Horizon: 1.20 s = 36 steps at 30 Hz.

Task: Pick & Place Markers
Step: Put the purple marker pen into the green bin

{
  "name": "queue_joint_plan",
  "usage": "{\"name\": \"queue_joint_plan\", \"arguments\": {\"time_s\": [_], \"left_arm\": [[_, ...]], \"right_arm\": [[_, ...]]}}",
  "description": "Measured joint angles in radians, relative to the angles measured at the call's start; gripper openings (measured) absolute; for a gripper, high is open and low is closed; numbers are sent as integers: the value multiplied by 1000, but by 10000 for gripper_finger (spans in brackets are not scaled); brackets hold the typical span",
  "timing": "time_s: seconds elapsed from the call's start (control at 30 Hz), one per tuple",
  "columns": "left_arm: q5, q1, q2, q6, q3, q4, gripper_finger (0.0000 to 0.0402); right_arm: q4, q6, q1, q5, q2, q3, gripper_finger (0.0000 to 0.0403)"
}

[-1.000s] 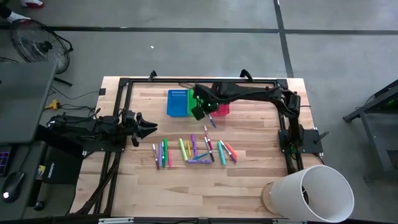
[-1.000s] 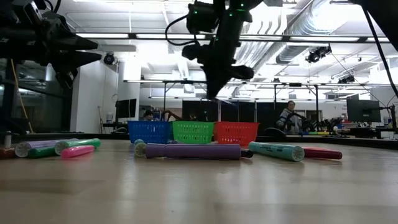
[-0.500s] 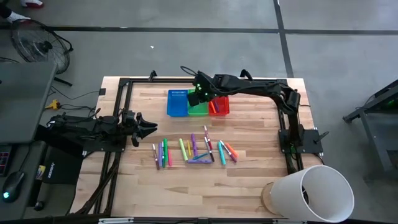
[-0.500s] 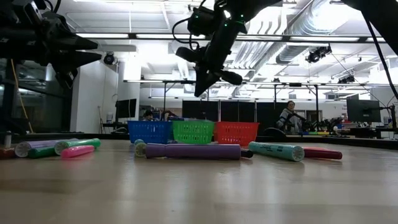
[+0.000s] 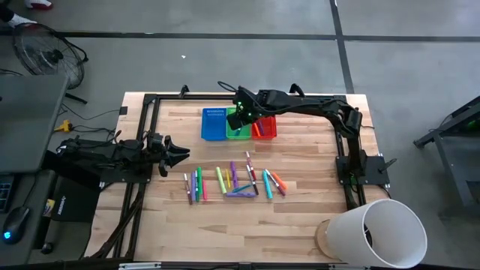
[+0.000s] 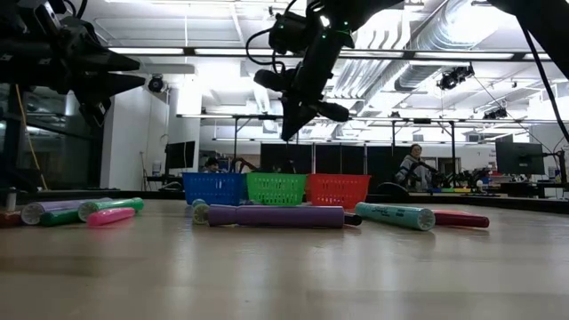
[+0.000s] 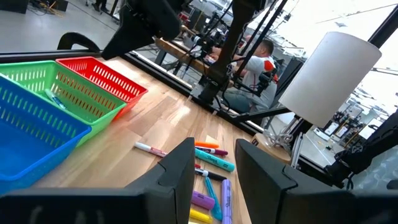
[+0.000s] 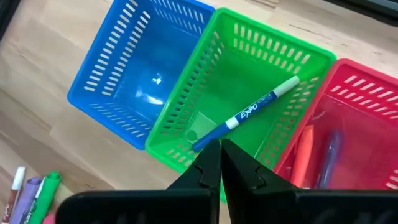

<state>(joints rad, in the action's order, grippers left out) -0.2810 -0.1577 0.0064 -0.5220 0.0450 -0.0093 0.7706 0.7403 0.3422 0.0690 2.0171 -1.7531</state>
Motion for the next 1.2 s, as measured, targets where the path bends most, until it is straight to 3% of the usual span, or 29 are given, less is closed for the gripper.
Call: {"name": "queue_joint_plan", "arguments": {"time_s": [0.43,0.93,1.2], "left_arm": [[0,0,0,0,0,0,115],[0,0,0,0,0,0,115],[0,0,0,0,0,0,115]], "right_arm": [[13,-24,-15,-11,0,0,21],[137,-27,-86,-19,0,0,137],[343,-24,-156,-15,1,0,160]]}}
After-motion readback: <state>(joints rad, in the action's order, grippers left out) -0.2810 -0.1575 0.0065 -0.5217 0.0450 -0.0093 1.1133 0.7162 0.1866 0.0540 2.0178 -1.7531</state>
